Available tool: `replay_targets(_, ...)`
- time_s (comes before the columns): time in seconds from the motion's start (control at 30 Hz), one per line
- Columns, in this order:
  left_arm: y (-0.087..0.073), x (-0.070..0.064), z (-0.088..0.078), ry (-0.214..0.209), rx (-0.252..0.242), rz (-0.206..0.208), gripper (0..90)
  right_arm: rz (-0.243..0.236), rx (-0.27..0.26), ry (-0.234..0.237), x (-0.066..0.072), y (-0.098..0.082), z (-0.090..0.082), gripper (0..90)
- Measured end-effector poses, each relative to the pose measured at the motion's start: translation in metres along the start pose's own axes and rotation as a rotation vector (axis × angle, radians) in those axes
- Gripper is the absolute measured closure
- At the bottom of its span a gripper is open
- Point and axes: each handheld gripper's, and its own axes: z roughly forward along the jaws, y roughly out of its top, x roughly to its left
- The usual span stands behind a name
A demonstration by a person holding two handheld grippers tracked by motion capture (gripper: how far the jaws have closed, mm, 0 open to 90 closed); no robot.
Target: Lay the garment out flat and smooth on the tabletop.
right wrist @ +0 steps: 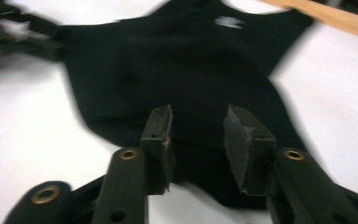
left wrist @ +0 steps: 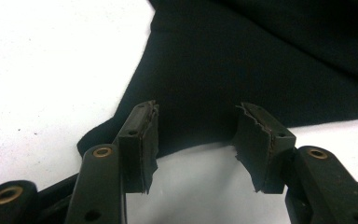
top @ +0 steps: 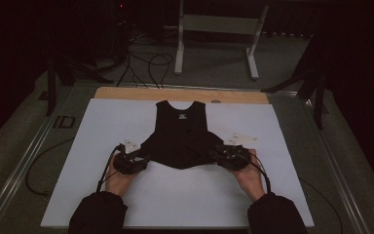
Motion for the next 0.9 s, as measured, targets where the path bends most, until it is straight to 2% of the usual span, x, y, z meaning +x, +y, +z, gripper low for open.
replay_targets(0.1, 0.0, 0.001, 0.0, -0.005, 0.0, -0.004, 48.2, -0.093, 0.03, 0.064, 0.024, 0.004, 0.024, 72.1)
replay_targets(0.13, 0.0, 0.001, 0.0, -0.005, -0.001, -0.005, 48.2, -0.124, 0.039, 0.068, 0.029, 0.005, 0.029, 72.6)
replay_targets(0.23, 0.0, 0.001, 0.0, -0.007, -0.001, -0.005, 48.0, -0.187, 0.061, 0.035, 0.038, 0.008, 0.046, 71.2)
replay_targets(0.3, 0.0, 0.001, 0.0, -0.007, -0.001, -0.006, 47.9, -0.192, 0.069, 0.012, 0.038, 0.009, 0.055, 67.7)
replay_targets(0.4, 0.0, 0.001, 0.0, -0.007, -0.001, -0.006, 47.9, -0.181, 0.089, -0.049, 0.033, 0.008, 0.066, 59.1)
replay_targets(0.47, 0.0, 0.001, 0.0, -0.009, -0.001, -0.007, 47.9, -0.163, 0.095, -0.062, 0.029, 0.007, 0.071, 58.5)
replay_targets(0.5, 0.0, 0.001, 0.0, -0.008, -0.001, -0.007, 47.9, -0.153, 0.097, -0.07, 0.027, 0.007, 0.073, 61.1)
replay_targets(0.6, 0.0, 0.001, 0.0, -0.008, 0.0, -0.007, 47.9, -0.137, 0.102, -0.069, 0.024, 0.009, 0.073, 79.6)
replay_targets(0.63, 0.0, 0.001, 0.0, -0.008, 0.0, -0.007, 47.8, -0.12, 0.1, -0.067, 0.022, 0.01, 0.071, 83.8)
replay_targets(0.73, 0.0, 0.001, 0.0, -0.009, -0.002, -0.008, 47.8, -0.066, 0.063, -0.052, 0.016, 0.013, 0.061, 85.6)
replay_targets(0.9, 0.0, 0.001, 0.0, -0.014, -0.002, -0.01, 46.8, -0.026, 0.017, -0.048, 0.007, 0.017, 0.034, 85.6)
